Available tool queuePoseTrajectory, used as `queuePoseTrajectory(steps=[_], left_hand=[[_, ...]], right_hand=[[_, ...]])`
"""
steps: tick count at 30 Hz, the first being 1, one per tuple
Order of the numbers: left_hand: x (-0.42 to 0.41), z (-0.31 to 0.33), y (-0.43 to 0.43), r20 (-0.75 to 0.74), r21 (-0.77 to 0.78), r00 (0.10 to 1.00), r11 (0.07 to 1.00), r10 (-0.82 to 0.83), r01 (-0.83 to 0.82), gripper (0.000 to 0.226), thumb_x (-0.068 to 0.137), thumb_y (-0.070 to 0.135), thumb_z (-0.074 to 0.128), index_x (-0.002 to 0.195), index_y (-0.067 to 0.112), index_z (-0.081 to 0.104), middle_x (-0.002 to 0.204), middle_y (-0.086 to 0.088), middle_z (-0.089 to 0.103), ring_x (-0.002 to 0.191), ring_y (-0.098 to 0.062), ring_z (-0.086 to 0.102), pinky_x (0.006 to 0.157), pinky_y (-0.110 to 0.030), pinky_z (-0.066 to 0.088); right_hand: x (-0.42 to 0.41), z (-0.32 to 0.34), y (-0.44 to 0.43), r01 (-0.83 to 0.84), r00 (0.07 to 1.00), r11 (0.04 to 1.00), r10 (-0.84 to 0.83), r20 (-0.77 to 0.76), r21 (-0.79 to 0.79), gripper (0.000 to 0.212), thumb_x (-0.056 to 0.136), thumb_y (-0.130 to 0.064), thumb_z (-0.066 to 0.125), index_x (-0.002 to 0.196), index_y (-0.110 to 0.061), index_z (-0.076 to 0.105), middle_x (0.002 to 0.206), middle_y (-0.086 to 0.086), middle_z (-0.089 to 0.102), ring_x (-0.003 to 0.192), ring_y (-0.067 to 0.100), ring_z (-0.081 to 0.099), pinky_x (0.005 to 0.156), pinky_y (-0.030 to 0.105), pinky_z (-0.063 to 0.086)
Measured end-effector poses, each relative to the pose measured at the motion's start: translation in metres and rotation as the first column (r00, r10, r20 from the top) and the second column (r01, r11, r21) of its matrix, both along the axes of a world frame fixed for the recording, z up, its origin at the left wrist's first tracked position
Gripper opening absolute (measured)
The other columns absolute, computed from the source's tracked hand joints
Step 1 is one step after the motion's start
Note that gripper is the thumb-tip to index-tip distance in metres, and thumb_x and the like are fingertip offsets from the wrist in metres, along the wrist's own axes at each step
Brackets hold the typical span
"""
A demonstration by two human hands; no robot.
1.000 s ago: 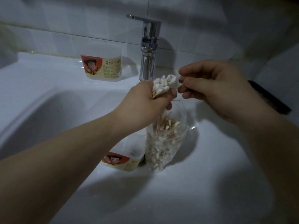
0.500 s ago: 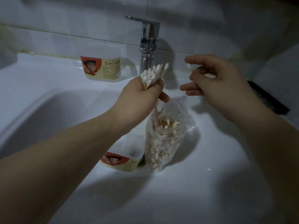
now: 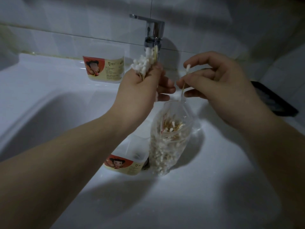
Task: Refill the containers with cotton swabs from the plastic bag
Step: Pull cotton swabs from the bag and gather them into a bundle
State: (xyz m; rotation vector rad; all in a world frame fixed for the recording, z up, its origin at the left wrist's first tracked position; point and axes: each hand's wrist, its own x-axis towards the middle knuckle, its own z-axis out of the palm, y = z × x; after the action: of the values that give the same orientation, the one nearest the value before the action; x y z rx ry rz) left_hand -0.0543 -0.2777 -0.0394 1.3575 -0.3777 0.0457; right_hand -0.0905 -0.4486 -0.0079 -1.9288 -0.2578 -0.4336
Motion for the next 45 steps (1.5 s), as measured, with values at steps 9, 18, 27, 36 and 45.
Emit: queuePoseTrajectory(steps=[9, 18, 27, 36, 45], left_hand=[[-0.008, 0.0, -0.001, 0.032, 0.109, 0.974, 0.97, -0.224, 0.219, 0.021, 0.109, 0.017, 0.045, 0.098, 0.013, 0.063, 0.074, -0.005, 0.066, 0.063, -0.018, 0.064, 0.059, -0.032, 0.056], [-0.012, 0.0, 0.001, 0.009, 0.302, 0.962, 0.918, -0.274, 0.258, 0.022, 0.108, 0.02, 0.048, 0.092, 0.015, 0.062, 0.064, -0.002, 0.059, 0.054, -0.015, 0.058, 0.05, -0.028, 0.05], [-0.009, -0.003, 0.001, 0.007, 0.324, 0.972, 0.92, -0.234, 0.219, 0.028, 0.108, 0.019, 0.048, 0.082, 0.013, 0.058, 0.061, 0.001, 0.058, 0.052, -0.014, 0.059, 0.048, -0.026, 0.048], [-0.006, -0.004, 0.002, -0.014, 0.306, 0.974, 0.926, -0.226, 0.22, 0.017, 0.105, 0.016, 0.052, 0.097, 0.008, 0.065, 0.063, -0.001, 0.061, 0.056, -0.017, 0.064, 0.05, -0.028, 0.051], [-0.007, -0.001, 0.002, -0.011, 0.314, 0.981, 0.931, -0.194, 0.188, 0.017, 0.105, 0.017, 0.052, 0.097, 0.011, 0.065, 0.058, 0.001, 0.059, 0.054, -0.016, 0.063, 0.047, -0.027, 0.048]], right_hand=[[0.005, -0.003, -0.001, 0.024, 0.993, 1.0, -0.022, 0.112, -0.015, 0.01, 0.093, -0.015, 0.071, 0.096, -0.025, 0.07, 0.09, -0.002, 0.074, 0.09, 0.015, 0.071, 0.078, 0.035, 0.061], [0.008, -0.011, -0.002, -0.071, 0.989, 0.995, 0.079, 0.122, -0.07, 0.032, 0.095, -0.002, 0.067, 0.121, -0.021, 0.072, 0.102, -0.002, 0.079, 0.095, 0.015, 0.076, 0.088, 0.032, 0.06], [0.001, -0.008, 0.0, -0.109, 0.993, 0.968, 0.118, 0.028, -0.224, 0.043, 0.096, -0.001, 0.06, 0.13, -0.026, 0.066, 0.122, -0.013, 0.072, 0.117, -0.001, 0.065, 0.096, 0.033, 0.057], [-0.007, -0.008, 0.003, -0.163, 0.983, 0.887, 0.182, 0.004, -0.432, 0.074, 0.093, 0.007, 0.049, 0.149, -0.04, 0.047, 0.133, -0.024, 0.064, 0.085, -0.005, 0.066, 0.069, 0.022, 0.051], [-0.01, -0.005, 0.006, -0.096, 0.987, 0.832, 0.149, 0.053, -0.547, 0.077, 0.092, 0.0, 0.048, 0.152, -0.048, 0.04, 0.133, -0.02, 0.063, 0.114, 0.021, 0.066, 0.09, 0.041, 0.057]])
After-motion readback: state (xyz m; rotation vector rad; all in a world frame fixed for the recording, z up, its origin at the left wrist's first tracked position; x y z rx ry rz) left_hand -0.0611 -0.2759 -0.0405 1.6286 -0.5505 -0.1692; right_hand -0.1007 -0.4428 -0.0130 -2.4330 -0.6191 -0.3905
